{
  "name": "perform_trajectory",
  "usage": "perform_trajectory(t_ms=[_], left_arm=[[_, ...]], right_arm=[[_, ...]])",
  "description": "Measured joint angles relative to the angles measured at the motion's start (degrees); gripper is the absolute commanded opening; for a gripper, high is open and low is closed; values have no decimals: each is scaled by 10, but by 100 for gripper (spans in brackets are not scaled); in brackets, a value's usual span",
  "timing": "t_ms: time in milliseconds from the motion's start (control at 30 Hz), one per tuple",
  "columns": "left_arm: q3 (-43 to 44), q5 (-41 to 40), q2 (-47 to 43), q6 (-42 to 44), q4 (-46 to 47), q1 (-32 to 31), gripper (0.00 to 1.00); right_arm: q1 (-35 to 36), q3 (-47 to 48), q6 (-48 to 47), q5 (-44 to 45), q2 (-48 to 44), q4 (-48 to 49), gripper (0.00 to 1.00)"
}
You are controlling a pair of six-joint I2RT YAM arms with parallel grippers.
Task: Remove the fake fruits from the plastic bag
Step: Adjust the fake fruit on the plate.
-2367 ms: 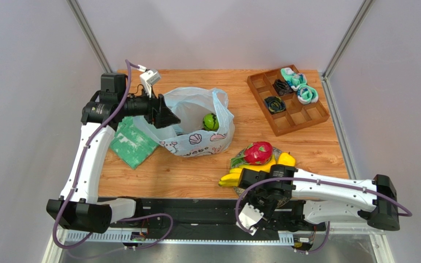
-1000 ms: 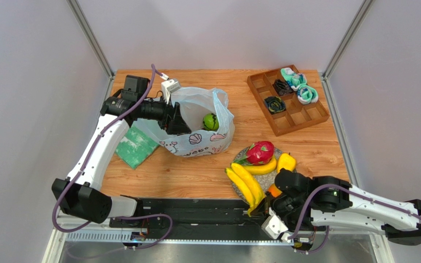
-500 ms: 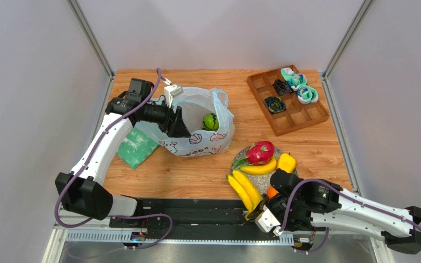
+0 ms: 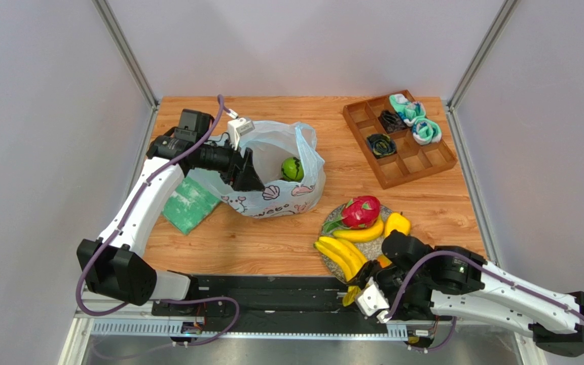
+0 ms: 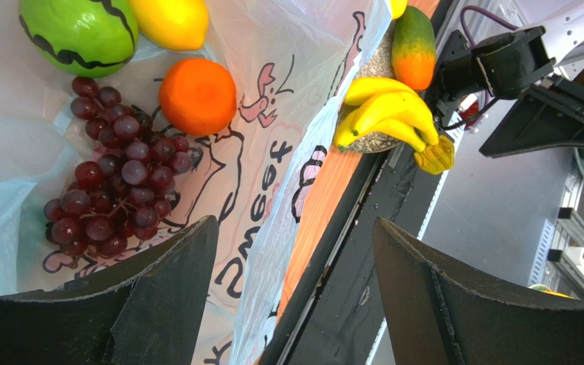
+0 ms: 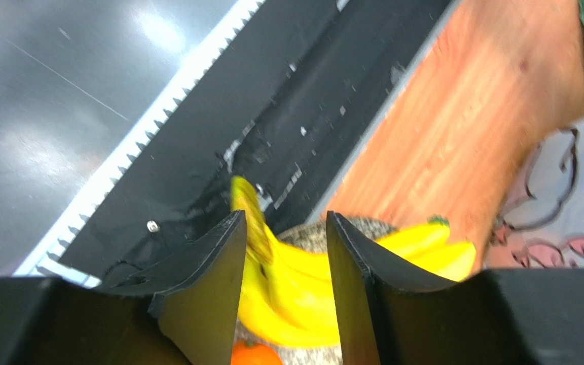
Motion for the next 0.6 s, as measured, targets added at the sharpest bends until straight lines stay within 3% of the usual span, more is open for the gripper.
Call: perform_trajectory(t_ms=[133,200,233,333,467,600], left_arm=[[-10,2,-6,-1,9,0,82],[-17,3,-13,-2,10,0,82],[-23,4,-19,-4,13,0,82],[-47,7,-49,-7,22,-1,82],[-53,-10,-97,-3,22,-4,82],[-32,-60,-131,-3,13,-3,85]], right_arm=[[0,33,10,61,3,-39,50],[-2,55,16,83,7,-59,57],[-2,65,20,96,8,-64,67],[-1,81,57,163,8,-51,78],[-2,93,115,304,50,20,81],[-10,173,151,359,166,89,78]])
